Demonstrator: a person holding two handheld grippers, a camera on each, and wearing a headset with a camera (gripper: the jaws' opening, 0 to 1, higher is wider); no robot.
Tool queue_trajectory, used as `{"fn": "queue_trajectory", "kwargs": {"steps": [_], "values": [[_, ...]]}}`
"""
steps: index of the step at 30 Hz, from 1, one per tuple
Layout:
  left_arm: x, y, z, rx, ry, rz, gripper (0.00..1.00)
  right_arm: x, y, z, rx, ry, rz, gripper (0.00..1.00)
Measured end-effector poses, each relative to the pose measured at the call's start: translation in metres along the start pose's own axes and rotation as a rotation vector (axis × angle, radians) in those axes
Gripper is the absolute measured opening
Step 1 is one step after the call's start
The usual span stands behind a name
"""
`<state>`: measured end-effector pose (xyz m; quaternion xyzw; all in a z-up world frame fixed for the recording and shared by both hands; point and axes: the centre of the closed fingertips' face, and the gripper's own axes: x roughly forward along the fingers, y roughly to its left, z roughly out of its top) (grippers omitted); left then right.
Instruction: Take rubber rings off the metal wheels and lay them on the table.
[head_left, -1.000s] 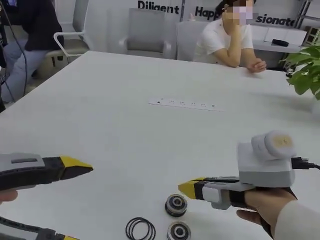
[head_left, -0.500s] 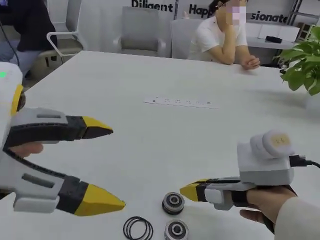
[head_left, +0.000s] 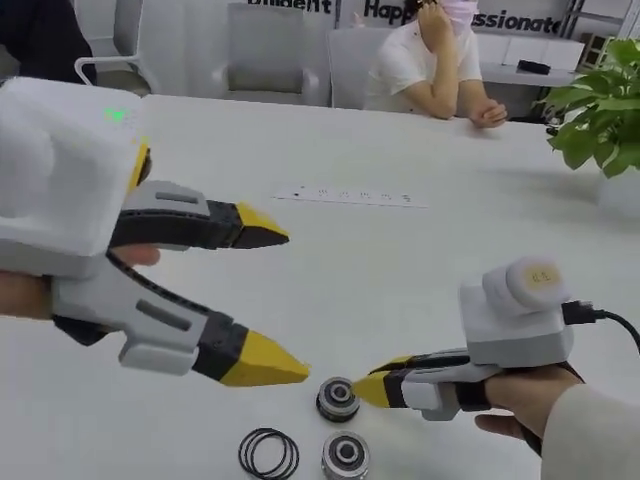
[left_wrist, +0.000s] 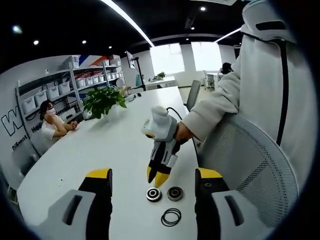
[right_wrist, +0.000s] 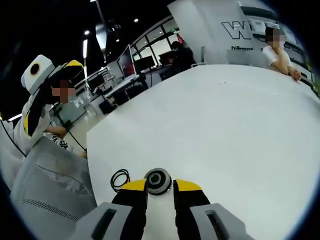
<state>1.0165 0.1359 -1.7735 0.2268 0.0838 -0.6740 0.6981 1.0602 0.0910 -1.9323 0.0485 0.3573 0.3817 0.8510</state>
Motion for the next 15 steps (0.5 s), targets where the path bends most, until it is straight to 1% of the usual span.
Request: {"fn": "queue_trajectory", "kwargs": {"steps": [1,3,7,8,9,11,15], "values": [[0.005,-0.001,0.003,0.006,-0.004,-0.002,0.64,0.001,0.0,-0.002,-0.007,0.009,0.001,0.2],[0.012,0.002,0.006,0.014,-0.004,-0.001,0.63,0.002,0.001,-0.005,-0.021,0.026,0.0,0.21],[0.025,0.013,0.007,0.023,-0.01,0.021,0.63,0.003,0.0,-0.009,-0.041,0.046,-0.003,0.22],[0.027,0.016,0.005,0.017,-0.013,0.024,0.63,0.004,0.0,-0.011,-0.044,0.051,-0.004,0.22],[0.03,0.017,0.005,0.013,-0.017,0.025,0.63,0.004,0.0,-0.012,-0.049,0.056,-0.005,0.22],[0.035,0.021,0.001,0.014,-0.02,0.026,0.62,0.005,-0.002,-0.015,-0.074,0.069,-0.014,0.22],[0.046,0.027,-0.012,0.007,-0.016,0.032,0.57,0.008,0.001,-0.019,-0.104,0.091,-0.009,0.21]]}}
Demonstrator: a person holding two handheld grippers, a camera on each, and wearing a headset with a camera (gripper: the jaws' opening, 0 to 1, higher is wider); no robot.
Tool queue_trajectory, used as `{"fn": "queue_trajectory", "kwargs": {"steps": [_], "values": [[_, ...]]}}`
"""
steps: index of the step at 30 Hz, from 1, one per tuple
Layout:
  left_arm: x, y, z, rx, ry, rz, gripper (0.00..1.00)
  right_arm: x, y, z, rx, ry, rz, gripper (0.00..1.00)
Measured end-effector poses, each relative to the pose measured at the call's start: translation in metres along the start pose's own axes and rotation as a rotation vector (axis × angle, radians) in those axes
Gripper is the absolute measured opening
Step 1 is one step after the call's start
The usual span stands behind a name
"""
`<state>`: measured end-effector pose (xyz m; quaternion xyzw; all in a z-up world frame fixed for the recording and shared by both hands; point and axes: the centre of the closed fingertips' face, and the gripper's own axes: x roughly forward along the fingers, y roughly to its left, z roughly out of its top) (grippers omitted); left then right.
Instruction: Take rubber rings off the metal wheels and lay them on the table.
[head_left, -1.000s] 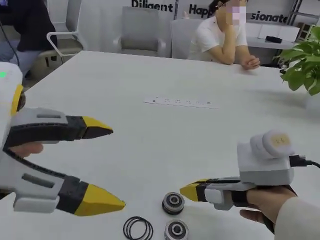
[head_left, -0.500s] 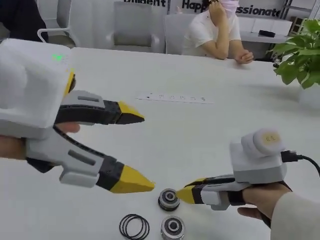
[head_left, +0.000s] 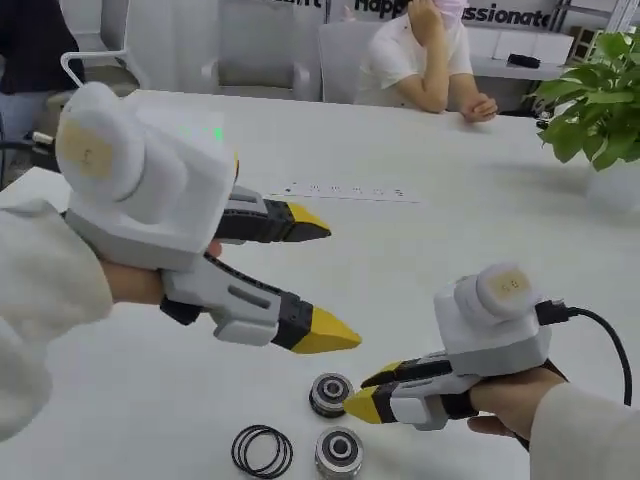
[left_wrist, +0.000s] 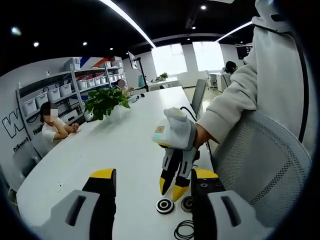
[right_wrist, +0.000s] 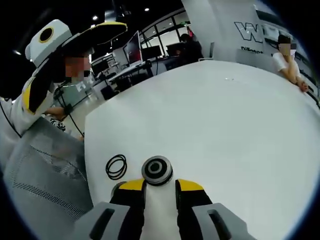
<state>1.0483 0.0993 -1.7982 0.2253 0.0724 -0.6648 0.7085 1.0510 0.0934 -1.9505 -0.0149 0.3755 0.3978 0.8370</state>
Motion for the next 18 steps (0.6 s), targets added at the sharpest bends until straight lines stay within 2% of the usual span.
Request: {"fn": "queue_trajectory", "kwargs": {"steps": [4,10,12,18], "values": [[0.009,0.004,-0.015,-0.037,-0.019,0.025,0.53,0.002,0.001,-0.001,-0.034,0.006,-0.003,0.22],[0.018,0.009,-0.039,-0.058,-0.017,0.077,0.43,0.004,0.001,-0.002,-0.053,0.007,-0.002,0.23],[0.021,0.009,-0.048,-0.088,-0.027,0.079,0.41,0.006,0.002,-0.005,-0.063,0.018,0.002,0.23],[0.031,0.005,-0.078,-0.126,0.016,0.078,0.37,0.007,0.002,-0.006,-0.098,0.028,-0.007,0.22]]}}
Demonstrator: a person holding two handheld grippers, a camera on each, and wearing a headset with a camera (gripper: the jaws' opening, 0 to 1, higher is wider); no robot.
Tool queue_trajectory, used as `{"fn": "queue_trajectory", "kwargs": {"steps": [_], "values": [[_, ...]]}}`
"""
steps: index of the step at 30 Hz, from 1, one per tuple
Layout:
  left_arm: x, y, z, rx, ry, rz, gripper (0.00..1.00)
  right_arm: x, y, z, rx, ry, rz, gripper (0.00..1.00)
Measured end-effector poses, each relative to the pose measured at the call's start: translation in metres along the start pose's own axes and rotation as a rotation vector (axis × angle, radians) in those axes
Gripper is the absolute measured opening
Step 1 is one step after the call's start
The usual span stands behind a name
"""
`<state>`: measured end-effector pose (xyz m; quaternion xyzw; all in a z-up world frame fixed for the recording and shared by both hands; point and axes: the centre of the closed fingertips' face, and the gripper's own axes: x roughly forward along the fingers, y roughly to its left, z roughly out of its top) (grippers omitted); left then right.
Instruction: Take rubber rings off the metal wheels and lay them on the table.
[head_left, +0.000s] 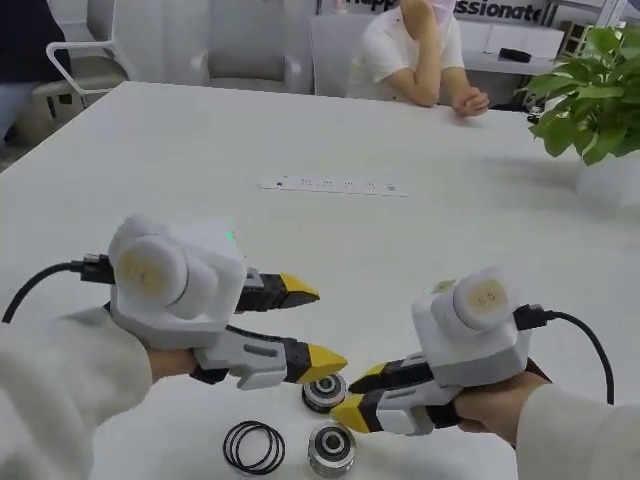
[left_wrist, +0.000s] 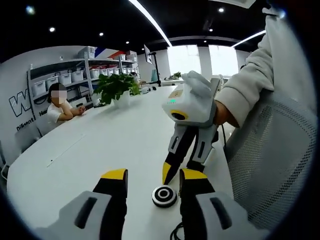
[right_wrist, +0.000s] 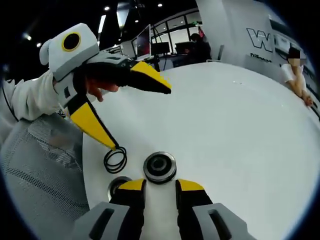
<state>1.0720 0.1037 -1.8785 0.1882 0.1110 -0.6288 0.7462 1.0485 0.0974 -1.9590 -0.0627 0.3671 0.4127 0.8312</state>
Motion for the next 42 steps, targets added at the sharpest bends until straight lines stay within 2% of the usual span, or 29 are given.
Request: {"fn": "queue_trajectory", "kwargs": {"steps": [2,4,8,12,19,22,24,31,33,42], "values": [[0.005,-0.002,-0.009,-0.02,0.013,0.003,0.35,0.0,0.0,0.001,-0.007,-0.005,-0.002,0.22],[0.01,-0.007,-0.02,0.002,0.053,-0.016,0.34,0.001,0.0,0.002,-0.013,-0.007,-0.005,0.22],[0.018,-0.01,-0.031,-0.022,0.073,-0.009,0.28,0.002,-0.001,0.001,-0.017,-0.003,-0.009,0.21],[0.022,-0.012,-0.04,-0.02,0.106,-0.009,0.22,0.002,-0.001,0.001,-0.021,-0.004,-0.011,0.21],[0.025,-0.015,-0.051,-0.055,0.129,-0.004,0.19,0.003,-0.001,0.002,-0.023,-0.006,-0.011,0.2],[0.026,-0.012,-0.052,-0.055,0.138,0.013,0.14,0.004,-0.001,0.003,-0.027,-0.007,-0.011,0.2],[0.026,-0.013,-0.053,-0.076,0.137,0.011,0.14,0.004,-0.001,0.003,-0.025,-0.008,-0.01,0.2],[0.027,-0.018,-0.053,-0.094,0.13,-0.009,0.08,0.004,-0.001,0.002,-0.027,-0.008,-0.012,0.2],[0.027,-0.018,-0.053,-0.111,0.128,-0.007,0.08,0.004,-0.001,0.002,-0.025,-0.008,-0.012,0.2],[0.027,-0.018,-0.052,-0.122,0.11,-0.006,0.08,0.004,-0.001,0.002,-0.053,-0.001,-0.015,0.19]]}}
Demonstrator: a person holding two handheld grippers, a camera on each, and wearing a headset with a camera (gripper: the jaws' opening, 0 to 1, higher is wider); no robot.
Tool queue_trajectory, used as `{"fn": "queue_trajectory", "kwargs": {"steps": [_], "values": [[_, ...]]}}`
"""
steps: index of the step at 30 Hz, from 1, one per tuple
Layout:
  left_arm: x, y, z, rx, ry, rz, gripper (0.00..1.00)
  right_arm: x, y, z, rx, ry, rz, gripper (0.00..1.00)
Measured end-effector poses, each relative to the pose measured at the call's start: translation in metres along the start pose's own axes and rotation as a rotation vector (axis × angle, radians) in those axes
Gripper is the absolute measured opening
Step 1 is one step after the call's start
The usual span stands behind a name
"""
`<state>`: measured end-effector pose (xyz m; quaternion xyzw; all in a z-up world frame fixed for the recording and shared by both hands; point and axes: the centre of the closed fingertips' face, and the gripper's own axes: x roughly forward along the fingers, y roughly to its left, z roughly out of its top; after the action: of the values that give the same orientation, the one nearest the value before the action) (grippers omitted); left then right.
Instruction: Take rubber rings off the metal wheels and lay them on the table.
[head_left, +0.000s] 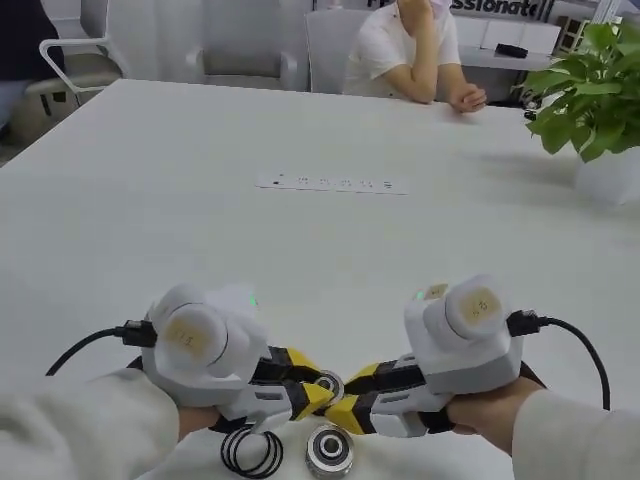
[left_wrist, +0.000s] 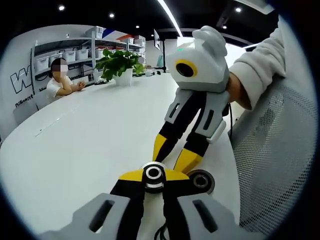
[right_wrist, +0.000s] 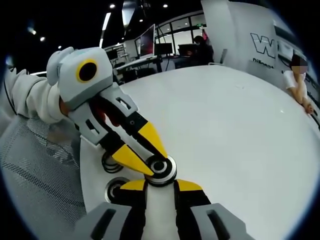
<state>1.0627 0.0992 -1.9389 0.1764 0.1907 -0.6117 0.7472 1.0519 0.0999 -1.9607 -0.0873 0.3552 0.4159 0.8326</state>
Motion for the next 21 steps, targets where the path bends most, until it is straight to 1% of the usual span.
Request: {"fn": "queue_trajectory", "kwargs": {"steps": [5,6,7,8,10,14,21], "values": [[-0.0005,0.0003,-0.0007,-0.004,-0.003,0.0,0.07,-0.0017,-0.0015,-0.0014,-0.046,0.018,-0.003,0.15],[-0.0009,0.0007,-0.0008,-0.006,-0.003,0.001,0.07,-0.0042,-0.0036,-0.0087,-0.08,0.064,-0.008,0.07],[-0.0014,0.0012,-0.001,-0.008,-0.003,0.003,0.07,-0.0022,-0.0013,-0.0042,-0.057,0.031,-0.004,0.03],[-0.0015,0.001,-0.001,-0.013,-0.005,0.002,0.07,-0.0027,-0.0037,-0.0032,-0.065,0.024,-0.014,0.01],[-0.0015,0.0009,-0.001,-0.015,-0.006,0.004,0.07,-0.0027,-0.0039,-0.0036,-0.058,0.028,-0.012,0.01],[-0.0016,0.0008,-0.0009,-0.016,-0.006,0.005,0.07,-0.0028,-0.0044,-0.003,-0.076,0.03,-0.02,0.0],[-0.0019,0.0008,-0.0012,-0.013,-0.004,0.002,0.07,-0.0033,-0.0093,-0.0027,-0.049,0.03,-0.033,0.0]]}}
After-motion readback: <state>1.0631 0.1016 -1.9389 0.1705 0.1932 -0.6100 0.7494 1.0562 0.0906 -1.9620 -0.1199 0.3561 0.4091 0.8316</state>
